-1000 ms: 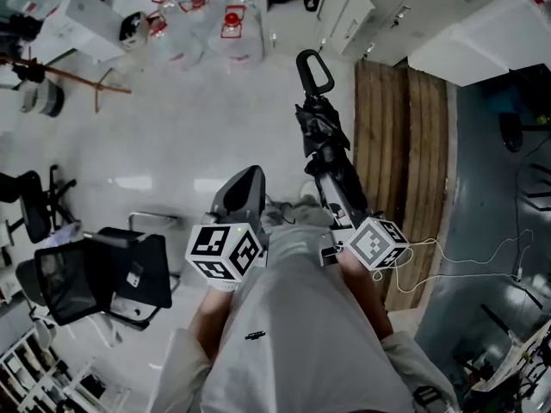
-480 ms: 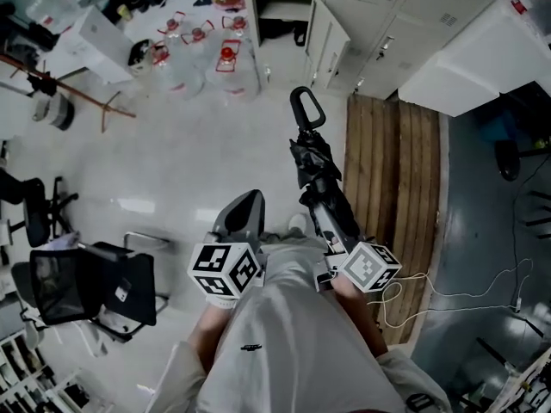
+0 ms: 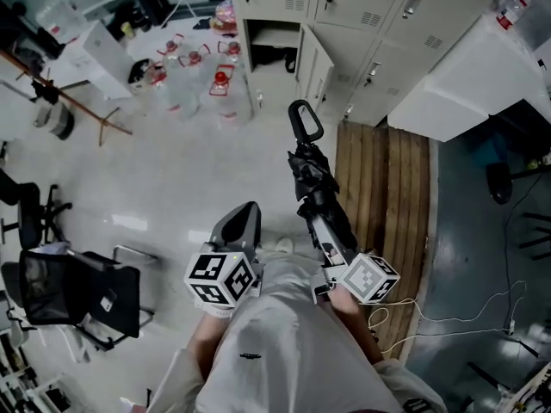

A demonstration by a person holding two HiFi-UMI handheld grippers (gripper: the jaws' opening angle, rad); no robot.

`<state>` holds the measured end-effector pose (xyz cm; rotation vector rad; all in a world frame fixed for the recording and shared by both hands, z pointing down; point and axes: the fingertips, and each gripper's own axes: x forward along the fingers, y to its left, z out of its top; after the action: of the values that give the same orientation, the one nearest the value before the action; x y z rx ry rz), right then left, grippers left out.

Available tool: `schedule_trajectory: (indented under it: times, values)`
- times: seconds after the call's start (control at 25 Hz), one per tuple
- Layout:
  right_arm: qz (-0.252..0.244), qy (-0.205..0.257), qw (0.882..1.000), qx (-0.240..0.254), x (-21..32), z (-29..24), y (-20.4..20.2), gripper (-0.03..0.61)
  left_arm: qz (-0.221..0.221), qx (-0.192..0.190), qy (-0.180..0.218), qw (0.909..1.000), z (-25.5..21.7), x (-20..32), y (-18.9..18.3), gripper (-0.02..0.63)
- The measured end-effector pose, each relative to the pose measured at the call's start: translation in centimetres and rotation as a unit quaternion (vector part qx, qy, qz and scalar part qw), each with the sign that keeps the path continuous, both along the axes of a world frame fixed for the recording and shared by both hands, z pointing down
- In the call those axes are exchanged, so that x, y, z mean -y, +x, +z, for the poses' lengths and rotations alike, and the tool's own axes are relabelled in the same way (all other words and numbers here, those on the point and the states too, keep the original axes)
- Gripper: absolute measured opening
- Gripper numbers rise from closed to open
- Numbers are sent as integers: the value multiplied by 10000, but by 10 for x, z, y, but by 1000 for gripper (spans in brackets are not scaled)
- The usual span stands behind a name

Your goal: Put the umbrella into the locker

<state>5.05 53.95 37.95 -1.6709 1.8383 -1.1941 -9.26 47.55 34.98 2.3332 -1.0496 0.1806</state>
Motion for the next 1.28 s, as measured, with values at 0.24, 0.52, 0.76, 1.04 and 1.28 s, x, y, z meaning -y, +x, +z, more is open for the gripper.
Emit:
schedule_trajectory:
  times: [0.24,0.52,0.76,1.04,1.28]
  values:
    - [18,33,10000,64,3,0,4,270,24,110,-31,9999,1,4,2,18]
    - [0,-18,10000,-43,33,2,8,270,25,68,-109,9999,6,33,6,18]
    - [-105,-145,9998,-96,78,2,16,270,-27,-21,-217,9998,6,81,16,18]
    - [-174,-226,9995,-99,145,2,19,272,-7,-97,-371,9993,12,143,27,18]
    - [-135,-400,9990,-125,205,1,16,272,85,-155,-473,9987,7,209,28,18]
